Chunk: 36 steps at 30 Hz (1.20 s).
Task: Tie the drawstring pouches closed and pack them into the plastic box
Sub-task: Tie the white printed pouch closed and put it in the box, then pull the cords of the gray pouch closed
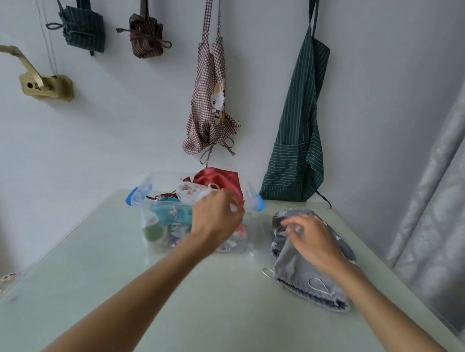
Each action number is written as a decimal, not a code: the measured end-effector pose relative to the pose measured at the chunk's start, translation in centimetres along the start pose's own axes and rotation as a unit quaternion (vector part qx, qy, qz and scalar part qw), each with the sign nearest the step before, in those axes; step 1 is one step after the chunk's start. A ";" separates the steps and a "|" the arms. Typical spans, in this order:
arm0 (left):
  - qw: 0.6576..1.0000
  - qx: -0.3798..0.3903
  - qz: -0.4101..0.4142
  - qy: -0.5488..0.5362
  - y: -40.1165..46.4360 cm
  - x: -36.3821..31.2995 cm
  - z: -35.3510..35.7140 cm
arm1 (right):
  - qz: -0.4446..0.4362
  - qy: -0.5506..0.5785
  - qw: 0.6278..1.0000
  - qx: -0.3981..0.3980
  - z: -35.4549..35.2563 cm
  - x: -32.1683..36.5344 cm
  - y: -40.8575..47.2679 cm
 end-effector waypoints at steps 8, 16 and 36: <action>0.961 0.247 -0.117 -0.039 -8.6 -0.3 13.3 | 0.153 -0.101 0.982 -0.043 1.4 -8.1 -10.2; 0.946 0.270 -0.173 -0.050 -10.1 1.3 12.3 | 0.136 -0.042 0.989 -0.039 3.2 -6.8 -11.5; 0.975 0.201 -0.072 0.067 -18.1 2.8 3.4 | 0.239 0.288 0.927 0.021 -0.7 -5.2 -20.9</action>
Point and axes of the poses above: each hand's wrist, its own y-axis towards the middle knuckle, its own z-axis out of the palm, x = y × z, the point moved 6 cm from there along y, towards the middle knuckle, and after that the axes turned 5 degrees about -x, right-handed, at the moved point
